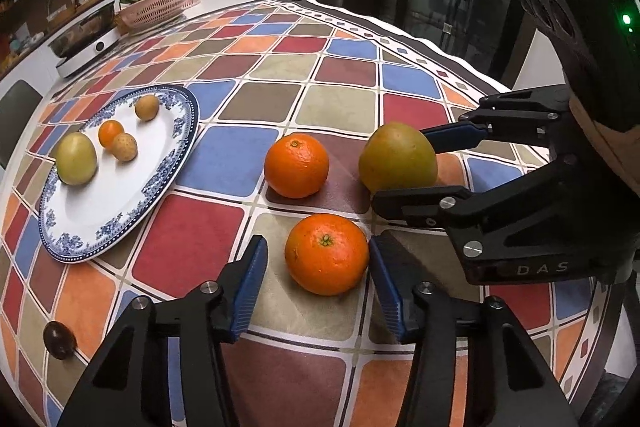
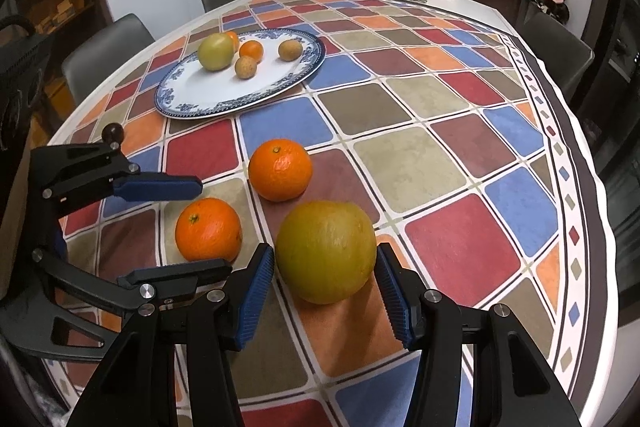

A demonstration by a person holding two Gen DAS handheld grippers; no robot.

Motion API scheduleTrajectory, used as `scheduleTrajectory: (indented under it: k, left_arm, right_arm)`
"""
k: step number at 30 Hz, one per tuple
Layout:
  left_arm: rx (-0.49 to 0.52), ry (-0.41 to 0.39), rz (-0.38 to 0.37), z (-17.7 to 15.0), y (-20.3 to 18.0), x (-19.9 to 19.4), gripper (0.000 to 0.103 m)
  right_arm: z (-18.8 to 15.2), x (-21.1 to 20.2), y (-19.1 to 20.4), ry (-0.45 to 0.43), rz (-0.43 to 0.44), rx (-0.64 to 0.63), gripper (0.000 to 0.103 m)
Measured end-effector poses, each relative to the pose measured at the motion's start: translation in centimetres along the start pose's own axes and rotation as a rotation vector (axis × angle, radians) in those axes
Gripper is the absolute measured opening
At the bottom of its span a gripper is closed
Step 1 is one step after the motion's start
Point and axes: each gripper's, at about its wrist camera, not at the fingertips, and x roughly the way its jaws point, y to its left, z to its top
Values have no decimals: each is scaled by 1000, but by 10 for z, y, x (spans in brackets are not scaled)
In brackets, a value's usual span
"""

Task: Organize fruits
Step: 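Grasp a tangerine with the left tool while the right tool grasps the yellow grapefruit, then carry the tangerine with the left tool onto the plate while the right tool carries the grapefruit there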

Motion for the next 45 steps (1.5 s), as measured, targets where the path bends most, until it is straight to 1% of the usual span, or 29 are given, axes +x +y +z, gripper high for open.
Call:
scheduleTrajectory:
  k: [2, 3, 4, 10, 19, 27, 36, 45]
  left_arm:
    - [2, 0, -7, 0, 0, 0, 47]
    - [2, 1, -15, 0, -1, 0, 43]
    - [3, 2, -22, 0, -1, 0, 41]
    - [8, -5, -9, 0, -3, -1, 41]
    - [-17, -27, -7, 2, 0, -10, 41]
    - [-40, -72, -10, 4, 2, -30, 40]
    - [-78, -130, 2, 0, 9, -60, 40]
    - [-130, -185, 40, -4, 22, -92, 40]
  right_arm:
    - [1, 1, 0, 0, 1, 6, 53]
    - [1, 2, 0, 0, 0, 6, 52]
    - [1, 2, 0, 0, -4, 7, 50]
    - [0, 2, 3, -7, -21, -11, 49]
    - [-2, -1, 3, -9, -14, 12, 49]
    - [1, -16, 8, -42, -16, 25, 49]
    - [9, -38, 20, -89, -32, 18, 49]
    - [21, -62, 40, -140, -25, 6, 49]
